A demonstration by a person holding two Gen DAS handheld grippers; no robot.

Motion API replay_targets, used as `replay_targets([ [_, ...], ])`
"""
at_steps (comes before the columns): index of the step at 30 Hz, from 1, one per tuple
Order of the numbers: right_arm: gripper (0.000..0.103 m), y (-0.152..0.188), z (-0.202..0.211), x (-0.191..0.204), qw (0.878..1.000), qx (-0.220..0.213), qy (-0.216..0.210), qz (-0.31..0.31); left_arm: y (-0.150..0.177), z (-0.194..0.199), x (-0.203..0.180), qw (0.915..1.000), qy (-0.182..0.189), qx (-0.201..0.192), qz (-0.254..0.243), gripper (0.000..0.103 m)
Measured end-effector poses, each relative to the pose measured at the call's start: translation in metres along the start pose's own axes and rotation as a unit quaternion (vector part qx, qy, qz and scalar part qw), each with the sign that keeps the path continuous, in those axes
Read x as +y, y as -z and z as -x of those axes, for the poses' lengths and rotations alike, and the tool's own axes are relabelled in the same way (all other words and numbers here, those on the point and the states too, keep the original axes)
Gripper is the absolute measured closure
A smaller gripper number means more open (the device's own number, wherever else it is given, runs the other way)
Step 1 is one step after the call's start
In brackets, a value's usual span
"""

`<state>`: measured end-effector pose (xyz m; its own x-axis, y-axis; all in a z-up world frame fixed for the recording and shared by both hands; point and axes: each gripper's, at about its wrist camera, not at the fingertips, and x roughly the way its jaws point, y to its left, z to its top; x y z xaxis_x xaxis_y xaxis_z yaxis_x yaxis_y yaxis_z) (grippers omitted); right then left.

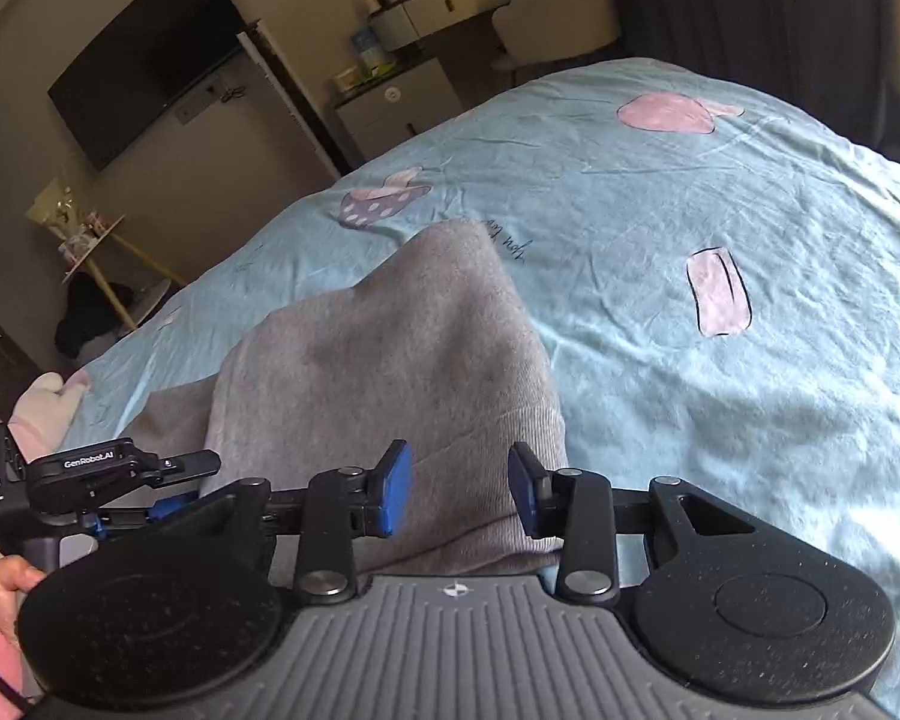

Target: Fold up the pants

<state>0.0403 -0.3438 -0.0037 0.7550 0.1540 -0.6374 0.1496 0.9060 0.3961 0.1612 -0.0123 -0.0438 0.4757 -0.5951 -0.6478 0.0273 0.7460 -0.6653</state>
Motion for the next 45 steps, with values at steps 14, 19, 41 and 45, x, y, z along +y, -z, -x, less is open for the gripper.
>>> replay_targets([
  [14,0.063,0.019,-0.045,0.003,0.995,-0.051,0.058,0.059,-0.028,-0.044,-0.033,0.9959,-0.05,0.002,-0.075,0.079],
  [19,0.062,0.02,-0.04,0.002,0.996,-0.058,0.048,0.051,-0.022,-0.037,-0.046,0.9923,-0.066,-0.009,-0.104,0.085],
  [41,0.052,0.019,-0.032,0.006,0.997,-0.065,0.025,0.045,0.025,0.009,-0.008,0.9973,-0.045,0.01,-0.057,0.047],
  [45,0.052,0.022,-0.021,0.009,0.997,-0.067,0.008,0.03,0.023,-0.006,-0.011,0.9992,-0.014,0.021,-0.03,0.055],
])
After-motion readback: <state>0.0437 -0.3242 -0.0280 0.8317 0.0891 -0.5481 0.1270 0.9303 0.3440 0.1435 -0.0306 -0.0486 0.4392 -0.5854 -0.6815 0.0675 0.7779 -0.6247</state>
